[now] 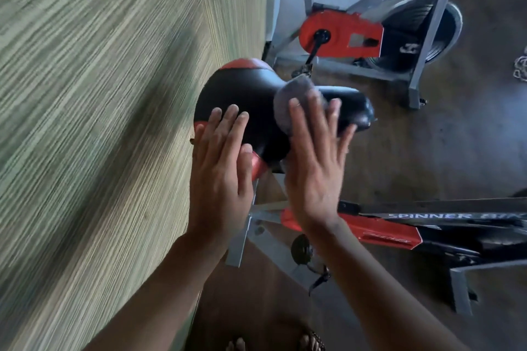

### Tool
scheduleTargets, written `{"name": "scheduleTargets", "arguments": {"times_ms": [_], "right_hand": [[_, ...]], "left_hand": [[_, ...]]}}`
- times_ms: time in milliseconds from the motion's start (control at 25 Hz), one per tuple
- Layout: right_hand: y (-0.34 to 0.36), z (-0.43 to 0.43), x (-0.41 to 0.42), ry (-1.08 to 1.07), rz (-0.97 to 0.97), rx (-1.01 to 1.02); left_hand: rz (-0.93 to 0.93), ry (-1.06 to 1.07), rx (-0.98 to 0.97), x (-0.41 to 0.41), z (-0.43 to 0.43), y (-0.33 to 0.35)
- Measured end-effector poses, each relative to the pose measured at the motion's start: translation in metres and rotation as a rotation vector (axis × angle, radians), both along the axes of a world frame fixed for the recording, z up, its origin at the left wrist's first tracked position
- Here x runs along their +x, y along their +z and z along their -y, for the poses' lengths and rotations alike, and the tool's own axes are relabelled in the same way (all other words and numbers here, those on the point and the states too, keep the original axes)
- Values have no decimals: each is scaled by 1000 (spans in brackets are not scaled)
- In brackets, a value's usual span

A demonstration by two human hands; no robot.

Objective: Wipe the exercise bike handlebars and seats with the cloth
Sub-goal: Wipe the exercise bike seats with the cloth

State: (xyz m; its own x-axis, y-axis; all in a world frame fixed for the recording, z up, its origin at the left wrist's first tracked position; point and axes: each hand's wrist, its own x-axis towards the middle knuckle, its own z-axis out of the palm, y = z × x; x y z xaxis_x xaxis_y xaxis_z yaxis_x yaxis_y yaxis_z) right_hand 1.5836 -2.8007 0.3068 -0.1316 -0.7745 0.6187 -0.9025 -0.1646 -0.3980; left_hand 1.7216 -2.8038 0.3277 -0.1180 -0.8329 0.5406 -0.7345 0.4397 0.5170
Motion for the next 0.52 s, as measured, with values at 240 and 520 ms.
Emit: {"name": "scheduleTargets", "arguments": {"times_ms": [240,520], "right_hand": [[5,-20,32,281,240,69],[33,-25,-8,390,135,202]], "left_hand": [[-161,-39,30,4,-1,1],[-316,-80,-14,-44,-38,24]]}}
